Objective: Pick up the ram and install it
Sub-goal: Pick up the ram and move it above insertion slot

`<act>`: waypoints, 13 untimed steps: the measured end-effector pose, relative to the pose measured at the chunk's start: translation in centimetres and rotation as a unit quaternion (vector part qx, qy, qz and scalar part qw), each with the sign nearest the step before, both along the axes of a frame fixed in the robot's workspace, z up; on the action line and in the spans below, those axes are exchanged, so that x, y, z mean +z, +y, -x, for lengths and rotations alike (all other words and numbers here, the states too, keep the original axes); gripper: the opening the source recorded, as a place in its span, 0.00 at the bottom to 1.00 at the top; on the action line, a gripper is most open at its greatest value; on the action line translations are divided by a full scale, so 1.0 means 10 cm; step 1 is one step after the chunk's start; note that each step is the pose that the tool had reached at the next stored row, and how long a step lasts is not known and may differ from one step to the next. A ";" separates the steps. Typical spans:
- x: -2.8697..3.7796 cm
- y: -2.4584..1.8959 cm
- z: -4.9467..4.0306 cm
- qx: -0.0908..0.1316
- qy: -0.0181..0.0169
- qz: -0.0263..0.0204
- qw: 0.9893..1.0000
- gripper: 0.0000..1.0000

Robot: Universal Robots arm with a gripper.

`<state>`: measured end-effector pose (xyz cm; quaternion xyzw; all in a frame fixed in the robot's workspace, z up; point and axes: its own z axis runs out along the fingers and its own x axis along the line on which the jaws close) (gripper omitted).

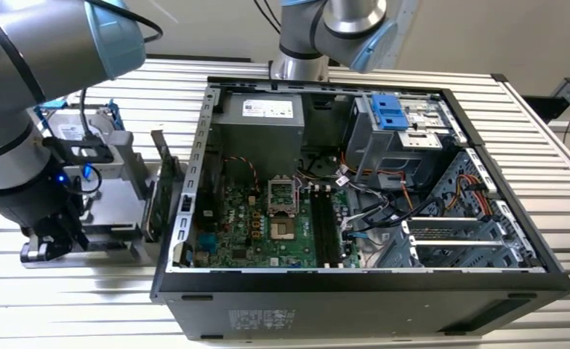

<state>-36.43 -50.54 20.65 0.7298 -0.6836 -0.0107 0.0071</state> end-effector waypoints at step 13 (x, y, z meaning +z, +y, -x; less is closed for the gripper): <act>0.092 0.000 0.000 0.000 0.000 0.000 1.000 0.00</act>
